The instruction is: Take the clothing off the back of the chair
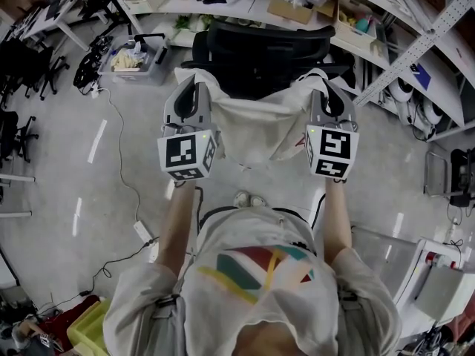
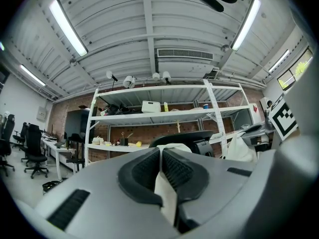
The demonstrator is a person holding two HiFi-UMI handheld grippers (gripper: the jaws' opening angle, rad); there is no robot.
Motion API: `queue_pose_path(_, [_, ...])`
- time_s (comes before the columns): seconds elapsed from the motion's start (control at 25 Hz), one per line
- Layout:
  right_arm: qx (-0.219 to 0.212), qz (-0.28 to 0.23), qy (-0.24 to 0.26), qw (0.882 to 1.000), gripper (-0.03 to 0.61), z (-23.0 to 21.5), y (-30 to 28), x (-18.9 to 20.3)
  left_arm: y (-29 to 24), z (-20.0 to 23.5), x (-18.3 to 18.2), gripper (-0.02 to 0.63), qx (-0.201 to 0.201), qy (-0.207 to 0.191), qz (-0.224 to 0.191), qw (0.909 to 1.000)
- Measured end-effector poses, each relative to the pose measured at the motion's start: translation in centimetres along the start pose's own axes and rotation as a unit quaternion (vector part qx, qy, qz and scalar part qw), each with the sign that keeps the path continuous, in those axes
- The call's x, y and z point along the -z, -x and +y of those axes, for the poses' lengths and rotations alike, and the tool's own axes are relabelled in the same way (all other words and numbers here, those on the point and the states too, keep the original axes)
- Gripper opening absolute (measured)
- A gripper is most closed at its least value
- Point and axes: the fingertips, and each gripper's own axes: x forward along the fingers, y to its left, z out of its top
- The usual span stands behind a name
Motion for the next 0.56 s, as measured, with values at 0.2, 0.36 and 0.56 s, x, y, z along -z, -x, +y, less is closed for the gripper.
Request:
queue_pose_path(0.2, [0.0,0.001,0.002,1.0,0.006,0.21,-0.12,-0.01,0.05,0.27,0.17,0.016,-0.001,0.002,0.002,1.0])
queue_pose_path(0.36, [0.001,0.001,-0.001,1.0,0.007,0.1,0.03,-0.04,0.11,0.14,0.25,0.015,0.0,0.001,0.004,1.0])
queue_pose_path(0.56, [0.006,0.004,0.002,1.0,0.006,-0.3,-0.05,0.36,0.07,0.26,0.46,0.015,-0.002,0.002,0.005,1.0])
